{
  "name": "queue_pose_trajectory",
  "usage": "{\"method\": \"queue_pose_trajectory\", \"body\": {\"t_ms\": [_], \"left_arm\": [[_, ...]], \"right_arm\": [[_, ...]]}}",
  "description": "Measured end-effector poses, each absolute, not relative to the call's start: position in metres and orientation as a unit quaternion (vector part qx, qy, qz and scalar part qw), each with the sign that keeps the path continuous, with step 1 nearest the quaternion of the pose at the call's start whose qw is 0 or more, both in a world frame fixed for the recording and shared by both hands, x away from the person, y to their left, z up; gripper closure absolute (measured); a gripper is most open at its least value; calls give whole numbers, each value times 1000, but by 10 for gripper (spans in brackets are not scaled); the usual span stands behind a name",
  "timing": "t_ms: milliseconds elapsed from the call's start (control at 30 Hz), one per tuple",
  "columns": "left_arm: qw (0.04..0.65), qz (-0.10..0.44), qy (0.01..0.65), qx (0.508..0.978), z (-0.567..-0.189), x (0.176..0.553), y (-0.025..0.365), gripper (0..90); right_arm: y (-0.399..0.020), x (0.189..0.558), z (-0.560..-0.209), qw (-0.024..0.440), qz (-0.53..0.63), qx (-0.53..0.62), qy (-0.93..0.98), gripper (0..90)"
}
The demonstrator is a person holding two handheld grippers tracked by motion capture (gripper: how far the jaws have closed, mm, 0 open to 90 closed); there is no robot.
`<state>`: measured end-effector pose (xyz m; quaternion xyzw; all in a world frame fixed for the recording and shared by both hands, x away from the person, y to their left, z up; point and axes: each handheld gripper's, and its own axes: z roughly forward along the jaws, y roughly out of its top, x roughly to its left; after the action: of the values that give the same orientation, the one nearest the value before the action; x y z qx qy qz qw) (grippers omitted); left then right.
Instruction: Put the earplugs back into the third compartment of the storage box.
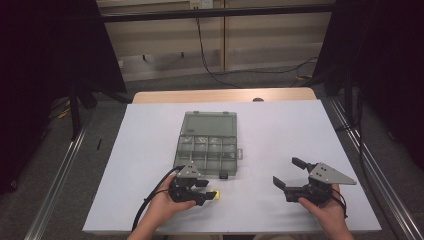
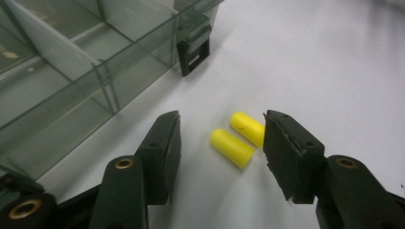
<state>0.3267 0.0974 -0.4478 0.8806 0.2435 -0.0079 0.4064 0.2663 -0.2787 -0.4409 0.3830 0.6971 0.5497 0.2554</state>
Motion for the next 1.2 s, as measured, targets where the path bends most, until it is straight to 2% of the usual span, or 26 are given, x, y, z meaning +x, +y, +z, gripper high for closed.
{"method": "queue_pose_trajectory", "body": {"t_ms": [133,533,700,1200], "left_arm": [[407,-2,233,883,-447,325,97,520],[398,8,218,891,-451,323,95,561],[394,29,208,895,-451,318,92,572],[392,38,216,894,-451,316,92,700]], "right_arm": [[-278,266,-441,256,549,381,699,68],[-277,266,-441,256,547,381,700,70],[-278,266,-441,254,545,383,701,70],[-278,266,-442,251,544,384,703,75]]}}
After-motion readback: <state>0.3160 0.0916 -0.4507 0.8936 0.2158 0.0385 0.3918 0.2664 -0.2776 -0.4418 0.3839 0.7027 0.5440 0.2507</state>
